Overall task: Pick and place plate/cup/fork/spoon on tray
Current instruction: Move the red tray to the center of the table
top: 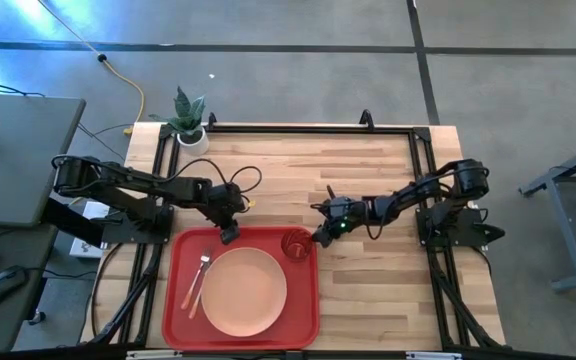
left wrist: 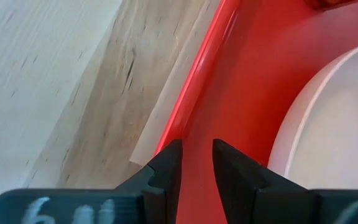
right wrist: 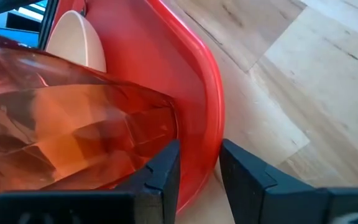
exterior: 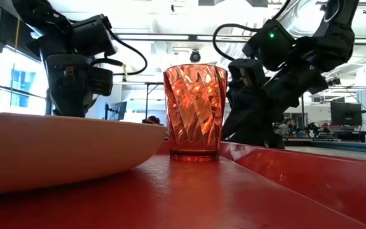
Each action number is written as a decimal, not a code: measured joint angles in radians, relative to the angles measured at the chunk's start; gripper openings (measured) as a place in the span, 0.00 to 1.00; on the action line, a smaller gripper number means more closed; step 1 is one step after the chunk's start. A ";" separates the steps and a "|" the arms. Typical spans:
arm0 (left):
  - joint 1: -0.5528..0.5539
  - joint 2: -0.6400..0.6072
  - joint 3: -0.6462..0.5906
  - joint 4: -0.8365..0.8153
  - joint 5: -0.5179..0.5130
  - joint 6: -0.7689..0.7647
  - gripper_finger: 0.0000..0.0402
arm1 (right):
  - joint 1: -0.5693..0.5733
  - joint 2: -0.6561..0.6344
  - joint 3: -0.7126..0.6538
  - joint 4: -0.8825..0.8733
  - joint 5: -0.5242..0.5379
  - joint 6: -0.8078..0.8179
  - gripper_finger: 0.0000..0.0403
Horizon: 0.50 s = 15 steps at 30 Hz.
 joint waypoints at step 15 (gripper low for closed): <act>0.024 0.003 -0.003 0.080 -0.073 0.026 0.20 | -0.065 -0.012 -0.003 -0.014 -0.022 0.079 0.03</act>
